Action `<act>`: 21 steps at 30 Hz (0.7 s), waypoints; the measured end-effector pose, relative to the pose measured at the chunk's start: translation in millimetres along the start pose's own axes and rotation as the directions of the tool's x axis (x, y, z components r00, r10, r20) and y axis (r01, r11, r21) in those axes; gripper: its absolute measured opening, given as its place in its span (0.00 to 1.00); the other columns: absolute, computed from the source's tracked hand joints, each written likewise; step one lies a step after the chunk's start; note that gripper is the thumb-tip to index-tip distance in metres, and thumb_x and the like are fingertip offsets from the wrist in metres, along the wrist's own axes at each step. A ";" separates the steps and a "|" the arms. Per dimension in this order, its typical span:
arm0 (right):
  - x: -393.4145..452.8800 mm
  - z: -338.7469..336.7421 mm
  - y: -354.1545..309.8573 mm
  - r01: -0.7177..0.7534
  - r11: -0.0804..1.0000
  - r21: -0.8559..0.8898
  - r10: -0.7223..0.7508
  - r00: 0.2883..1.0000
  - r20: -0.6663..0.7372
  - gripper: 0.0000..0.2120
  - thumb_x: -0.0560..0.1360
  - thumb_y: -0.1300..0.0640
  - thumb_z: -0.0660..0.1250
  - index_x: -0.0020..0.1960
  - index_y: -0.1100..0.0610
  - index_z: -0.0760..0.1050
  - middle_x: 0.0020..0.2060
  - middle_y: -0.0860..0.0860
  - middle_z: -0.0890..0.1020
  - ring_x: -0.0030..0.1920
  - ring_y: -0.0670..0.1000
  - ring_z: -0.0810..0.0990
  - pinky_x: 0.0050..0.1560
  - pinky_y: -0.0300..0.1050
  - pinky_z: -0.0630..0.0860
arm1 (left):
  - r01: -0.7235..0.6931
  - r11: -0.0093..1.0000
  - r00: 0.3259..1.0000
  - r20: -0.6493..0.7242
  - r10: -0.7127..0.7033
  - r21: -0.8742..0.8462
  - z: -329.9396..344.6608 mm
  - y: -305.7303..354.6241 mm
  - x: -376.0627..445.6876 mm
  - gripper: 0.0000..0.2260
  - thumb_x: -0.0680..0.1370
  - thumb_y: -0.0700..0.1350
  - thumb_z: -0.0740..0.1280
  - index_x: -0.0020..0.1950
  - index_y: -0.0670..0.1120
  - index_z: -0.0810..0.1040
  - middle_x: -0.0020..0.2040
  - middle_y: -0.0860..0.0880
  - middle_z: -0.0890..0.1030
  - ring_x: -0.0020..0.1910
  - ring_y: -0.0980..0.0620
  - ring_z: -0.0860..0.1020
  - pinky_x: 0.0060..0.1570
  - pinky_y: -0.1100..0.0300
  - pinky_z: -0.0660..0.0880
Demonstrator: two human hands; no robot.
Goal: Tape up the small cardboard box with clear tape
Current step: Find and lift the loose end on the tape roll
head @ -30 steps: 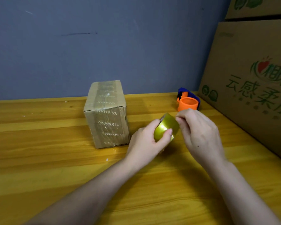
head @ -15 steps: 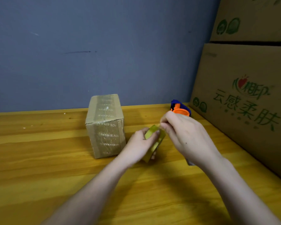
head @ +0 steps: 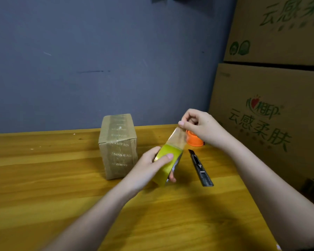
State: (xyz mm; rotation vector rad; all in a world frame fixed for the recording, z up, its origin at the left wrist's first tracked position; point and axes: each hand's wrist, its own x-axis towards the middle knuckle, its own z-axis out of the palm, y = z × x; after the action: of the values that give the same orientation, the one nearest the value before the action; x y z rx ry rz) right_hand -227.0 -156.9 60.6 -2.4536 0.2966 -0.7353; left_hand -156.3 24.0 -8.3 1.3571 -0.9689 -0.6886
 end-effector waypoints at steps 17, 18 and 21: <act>-28.4 -4.4 -32.5 0.212 0.902 -0.375 -0.276 0.953 -0.126 0.08 0.76 0.46 0.62 0.45 0.50 0.71 0.30 0.43 0.72 0.33 0.45 0.73 0.34 0.44 0.72 | 0.181 0.978 0.976 -0.142 -0.166 0.100 1.9 -19.5 15.2 0.10 0.79 0.50 0.61 0.45 0.44 0.70 0.28 0.45 0.76 0.22 0.50 0.75 0.26 0.60 0.73; -30.6 -4.7 -38.1 0.244 0.878 -0.411 -0.315 0.942 -0.113 0.08 0.76 0.46 0.62 0.45 0.50 0.71 0.31 0.42 0.73 0.34 0.45 0.74 0.34 0.44 0.72 | 0.206 0.974 0.971 -0.138 -0.193 0.089 0.7 -21.3 15.5 0.11 0.79 0.51 0.61 0.45 0.44 0.71 0.27 0.45 0.77 0.22 0.49 0.75 0.26 0.61 0.73; -33.0 -0.4 -50.1 0.338 0.795 -0.504 -0.425 0.903 -0.065 0.10 0.77 0.45 0.60 0.46 0.51 0.72 0.35 0.41 0.73 0.36 0.47 0.76 0.33 0.44 0.74 | 0.253 0.967 0.959 -0.132 -0.253 -0.014 1.0 -23.5 16.2 0.14 0.79 0.52 0.61 0.47 0.41 0.72 0.26 0.45 0.77 0.22 0.48 0.75 0.27 0.61 0.74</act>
State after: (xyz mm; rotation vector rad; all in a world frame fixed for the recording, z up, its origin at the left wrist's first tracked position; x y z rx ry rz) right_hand -252.0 -104.3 74.8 -2.9777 0.0379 -1.1767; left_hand -146.7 6.6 -28.7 1.5258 -0.6968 -0.7774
